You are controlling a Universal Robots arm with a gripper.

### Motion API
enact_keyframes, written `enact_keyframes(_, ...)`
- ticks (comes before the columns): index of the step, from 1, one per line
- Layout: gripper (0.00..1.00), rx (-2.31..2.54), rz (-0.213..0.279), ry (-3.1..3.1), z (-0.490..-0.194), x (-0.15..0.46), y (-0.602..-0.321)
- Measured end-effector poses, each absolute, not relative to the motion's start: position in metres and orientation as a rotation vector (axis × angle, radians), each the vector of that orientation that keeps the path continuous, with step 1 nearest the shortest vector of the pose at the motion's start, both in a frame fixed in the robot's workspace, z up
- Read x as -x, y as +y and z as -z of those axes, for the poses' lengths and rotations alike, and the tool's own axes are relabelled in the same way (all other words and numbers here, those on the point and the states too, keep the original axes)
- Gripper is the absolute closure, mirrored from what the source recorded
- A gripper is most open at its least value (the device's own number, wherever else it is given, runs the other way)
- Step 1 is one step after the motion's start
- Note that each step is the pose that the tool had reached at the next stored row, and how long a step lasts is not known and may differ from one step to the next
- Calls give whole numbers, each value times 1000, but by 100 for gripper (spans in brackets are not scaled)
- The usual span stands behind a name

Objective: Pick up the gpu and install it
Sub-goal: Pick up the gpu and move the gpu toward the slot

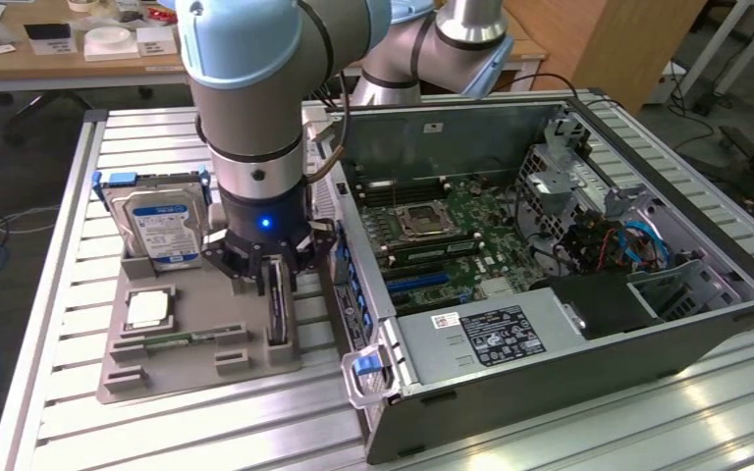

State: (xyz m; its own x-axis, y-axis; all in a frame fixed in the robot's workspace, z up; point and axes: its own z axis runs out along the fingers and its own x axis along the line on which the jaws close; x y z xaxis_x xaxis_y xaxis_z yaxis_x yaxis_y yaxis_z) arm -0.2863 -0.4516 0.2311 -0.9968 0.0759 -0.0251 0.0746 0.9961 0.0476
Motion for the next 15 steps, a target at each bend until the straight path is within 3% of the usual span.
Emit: enact_keyframes(15, 57, -117, -73, 3112, -229, 286, -452)
